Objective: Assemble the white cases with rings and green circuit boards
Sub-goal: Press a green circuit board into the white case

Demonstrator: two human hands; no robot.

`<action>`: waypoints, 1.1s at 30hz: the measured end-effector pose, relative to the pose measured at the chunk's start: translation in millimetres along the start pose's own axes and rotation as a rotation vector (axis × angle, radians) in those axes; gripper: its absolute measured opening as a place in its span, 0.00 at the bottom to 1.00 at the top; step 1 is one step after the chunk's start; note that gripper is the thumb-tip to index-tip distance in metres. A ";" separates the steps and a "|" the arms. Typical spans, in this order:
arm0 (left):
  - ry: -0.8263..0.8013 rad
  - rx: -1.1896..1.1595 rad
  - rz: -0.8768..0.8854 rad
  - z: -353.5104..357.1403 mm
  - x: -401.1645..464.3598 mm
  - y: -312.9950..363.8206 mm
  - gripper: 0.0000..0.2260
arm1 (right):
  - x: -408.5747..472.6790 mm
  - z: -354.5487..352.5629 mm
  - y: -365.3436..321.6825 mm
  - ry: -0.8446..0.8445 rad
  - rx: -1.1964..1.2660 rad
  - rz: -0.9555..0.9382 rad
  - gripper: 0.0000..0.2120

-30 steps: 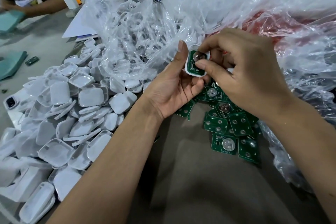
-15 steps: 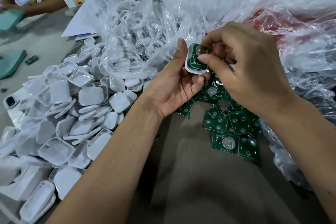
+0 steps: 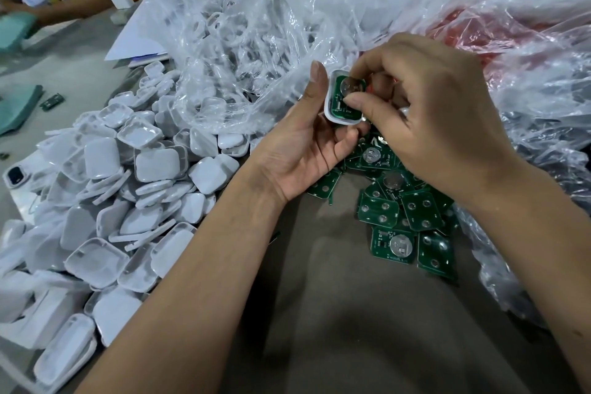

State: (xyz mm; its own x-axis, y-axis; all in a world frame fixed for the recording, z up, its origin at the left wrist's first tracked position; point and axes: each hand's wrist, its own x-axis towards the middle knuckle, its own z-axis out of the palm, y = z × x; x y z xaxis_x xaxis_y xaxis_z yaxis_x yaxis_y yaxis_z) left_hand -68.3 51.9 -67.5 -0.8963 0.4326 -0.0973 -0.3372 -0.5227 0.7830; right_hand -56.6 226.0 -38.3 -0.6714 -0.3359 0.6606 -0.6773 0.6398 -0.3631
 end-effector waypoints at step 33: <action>-0.032 -0.001 0.009 -2.1 0.2 -1.9 0.21 | -1.1 -4.0 1.1 -0.009 0.059 0.010 0.06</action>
State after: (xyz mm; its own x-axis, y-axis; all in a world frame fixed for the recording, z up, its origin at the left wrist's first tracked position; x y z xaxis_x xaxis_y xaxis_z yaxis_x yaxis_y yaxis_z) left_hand -68.4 51.5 -70.3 -0.8898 0.4510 -0.0703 -0.3294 -0.5278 0.7829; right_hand -55.4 229.8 -36.8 -0.6805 -0.3365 0.6509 -0.6873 0.6011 -0.4078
